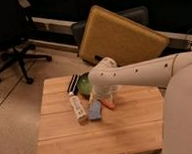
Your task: Place the white sponge in the ceramic bowl
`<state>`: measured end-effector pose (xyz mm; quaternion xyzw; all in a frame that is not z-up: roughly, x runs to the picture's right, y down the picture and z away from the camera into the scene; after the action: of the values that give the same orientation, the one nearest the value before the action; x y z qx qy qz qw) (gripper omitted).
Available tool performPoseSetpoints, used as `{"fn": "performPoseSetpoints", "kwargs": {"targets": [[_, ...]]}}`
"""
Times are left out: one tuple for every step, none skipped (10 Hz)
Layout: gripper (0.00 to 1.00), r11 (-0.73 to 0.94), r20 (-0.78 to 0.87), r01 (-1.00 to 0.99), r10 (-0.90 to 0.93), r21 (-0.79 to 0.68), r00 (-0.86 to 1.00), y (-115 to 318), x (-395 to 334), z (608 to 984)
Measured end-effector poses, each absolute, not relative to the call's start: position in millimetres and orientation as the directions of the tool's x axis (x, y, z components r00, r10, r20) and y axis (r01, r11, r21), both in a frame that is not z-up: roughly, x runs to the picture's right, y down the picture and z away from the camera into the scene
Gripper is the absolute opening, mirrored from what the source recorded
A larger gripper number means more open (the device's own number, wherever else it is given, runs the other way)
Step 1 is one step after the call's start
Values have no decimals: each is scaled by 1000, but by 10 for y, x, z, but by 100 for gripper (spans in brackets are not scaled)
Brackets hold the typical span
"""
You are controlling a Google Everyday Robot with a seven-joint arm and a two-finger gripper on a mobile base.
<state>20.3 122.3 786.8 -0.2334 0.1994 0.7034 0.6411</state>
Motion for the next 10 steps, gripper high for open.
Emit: {"fn": "performPoseSetpoints", "kwargs": {"targets": [[65,-99,-591,-995,804,-27,-64,1231,198,7938],[65,-103,-601,-994,797,-46,-55,1239,151,8048],[65,-111,-609,-992,792,-59,-52,1249,113,8118],[65,-126,-621,-990,782,-68,-57,1289,92,8194],[65,-132,-624,-989,779,-69,-60,1296,100,8219],[65,-132,-625,-989,779,-69,-60,1297,100,8220],[65,-132,-624,-989,779,-69,-60,1296,99,8220],[65,-132,-625,-989,779,-69,-61,1297,99,8220],[65,-131,-624,-989,779,-69,-60,1295,101,8219],[65,-128,-621,-989,781,-69,-58,1286,103,8216]]}}
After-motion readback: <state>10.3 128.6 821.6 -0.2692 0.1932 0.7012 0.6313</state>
